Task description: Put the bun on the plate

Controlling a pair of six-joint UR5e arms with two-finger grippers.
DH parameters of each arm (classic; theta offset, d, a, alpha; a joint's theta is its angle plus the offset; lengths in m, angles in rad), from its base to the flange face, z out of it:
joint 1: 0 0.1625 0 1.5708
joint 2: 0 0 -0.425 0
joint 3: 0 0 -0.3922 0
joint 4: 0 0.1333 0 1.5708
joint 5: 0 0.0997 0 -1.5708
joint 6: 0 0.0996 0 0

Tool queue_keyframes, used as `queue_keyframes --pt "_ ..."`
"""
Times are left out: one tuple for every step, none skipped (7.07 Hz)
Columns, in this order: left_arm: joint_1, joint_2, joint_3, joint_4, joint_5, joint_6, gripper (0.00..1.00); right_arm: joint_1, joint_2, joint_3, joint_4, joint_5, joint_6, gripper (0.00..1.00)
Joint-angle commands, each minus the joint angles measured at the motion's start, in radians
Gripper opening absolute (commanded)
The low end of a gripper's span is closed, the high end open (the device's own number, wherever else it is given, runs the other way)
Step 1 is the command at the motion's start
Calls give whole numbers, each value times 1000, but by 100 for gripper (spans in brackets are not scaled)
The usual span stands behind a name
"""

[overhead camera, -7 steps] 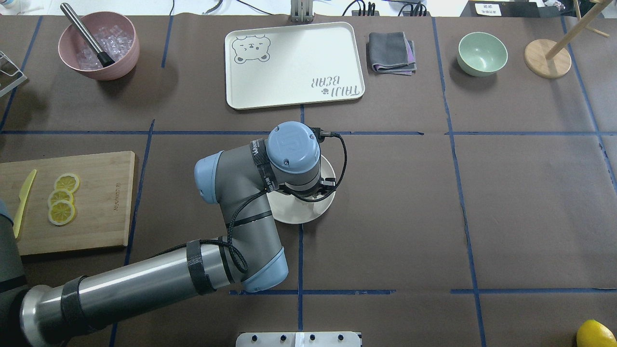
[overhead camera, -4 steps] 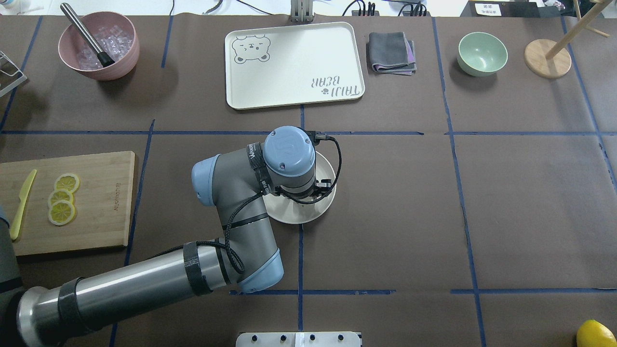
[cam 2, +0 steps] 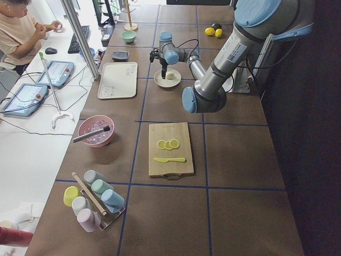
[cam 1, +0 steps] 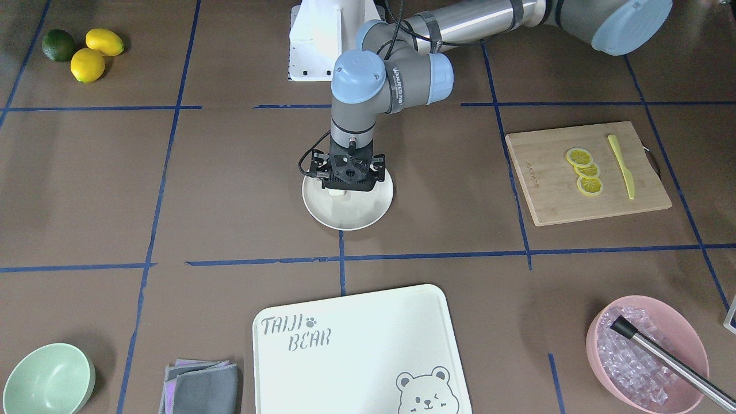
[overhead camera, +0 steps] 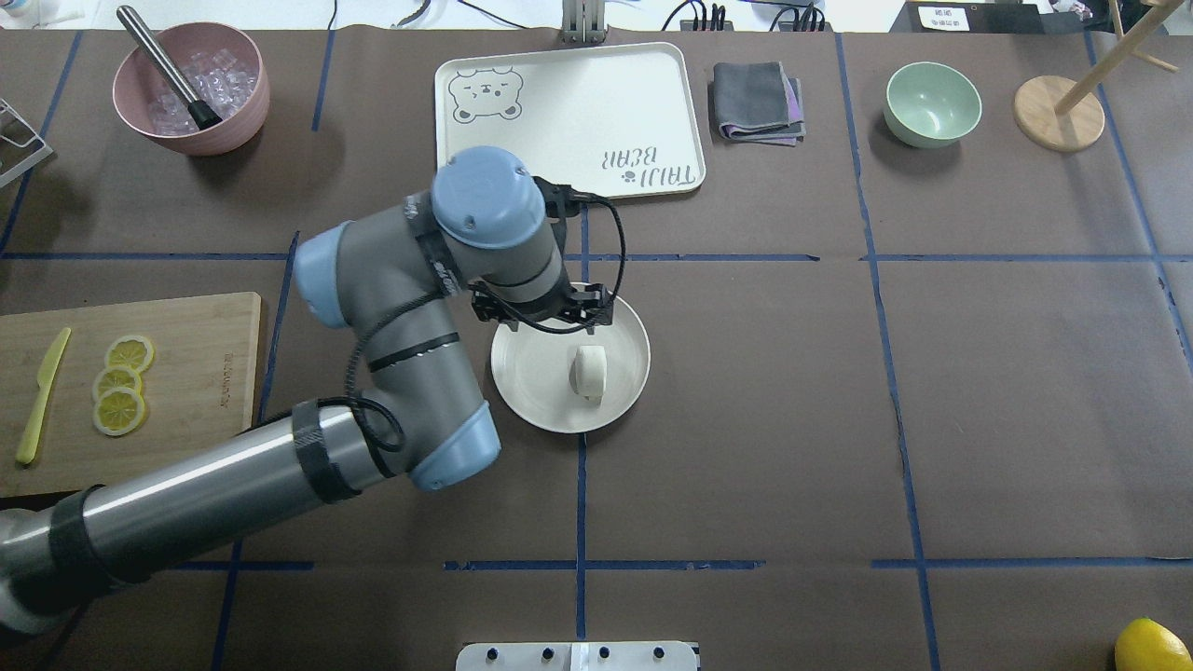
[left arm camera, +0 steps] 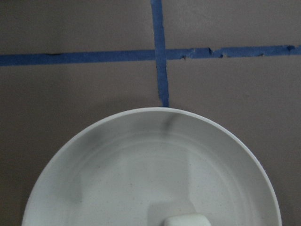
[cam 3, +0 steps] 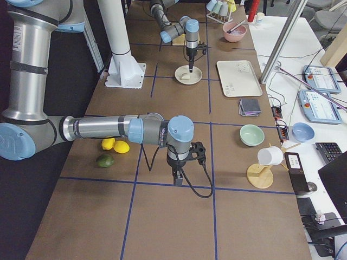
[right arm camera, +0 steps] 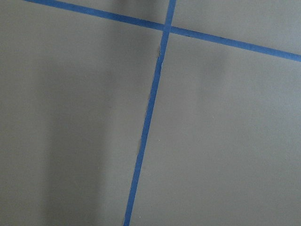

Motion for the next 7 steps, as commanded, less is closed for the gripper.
queue_keyframes --pt "-95 225 -194 3 -76 193 99 0 0 -1 0 0 0 100" --pt "-152 313 -240 3 -89 336 99 0 0 -1 0 0 0 100" --pt "-236 426 -276 2 -132 486 99 0 0 -2 -2 0 0 100" --pt "-345 527 -293 -1 -199 600 100 0 -2 -4 -2 -2 0 100" --pt "-447 621 -304 -12 -268 680 100 0 -2 -7 -2 0 0 100" --pt "-571 703 -291 -12 -343 755 100 0 -2 -8 -2 -2 -2 100" --pt "-693 766 -281 -12 -390 805 100 0 -2 -10 -2 -2 -2 100"
